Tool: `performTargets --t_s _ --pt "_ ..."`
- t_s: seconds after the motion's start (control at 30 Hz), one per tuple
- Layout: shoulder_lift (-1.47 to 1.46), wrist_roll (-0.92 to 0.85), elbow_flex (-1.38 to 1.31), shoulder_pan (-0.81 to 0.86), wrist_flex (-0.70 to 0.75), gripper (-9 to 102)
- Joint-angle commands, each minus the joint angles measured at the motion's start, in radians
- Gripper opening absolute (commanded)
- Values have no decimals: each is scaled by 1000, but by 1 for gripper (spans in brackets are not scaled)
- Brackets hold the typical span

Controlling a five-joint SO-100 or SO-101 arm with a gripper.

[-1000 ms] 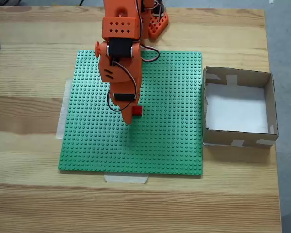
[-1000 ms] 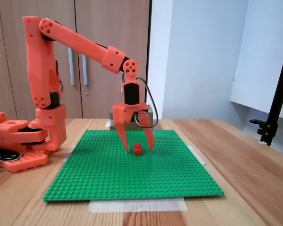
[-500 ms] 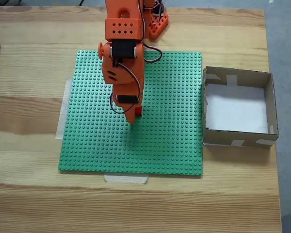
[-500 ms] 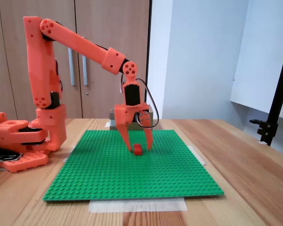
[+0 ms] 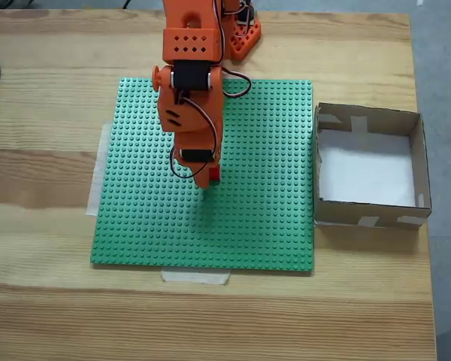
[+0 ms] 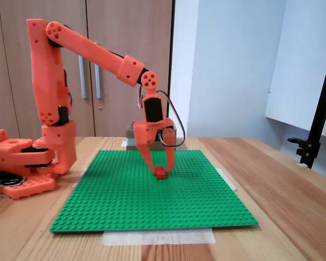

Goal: Pick the red lego block and put it in the box.

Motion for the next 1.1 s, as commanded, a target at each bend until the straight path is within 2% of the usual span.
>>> performTargets --t_s 0.0,0.53,1.07 --pt "6 -8 -5 -6 -6 16" --pt "29 -49 -20 -6 26 5" --pt "64 -6 -268 -49 247 3"
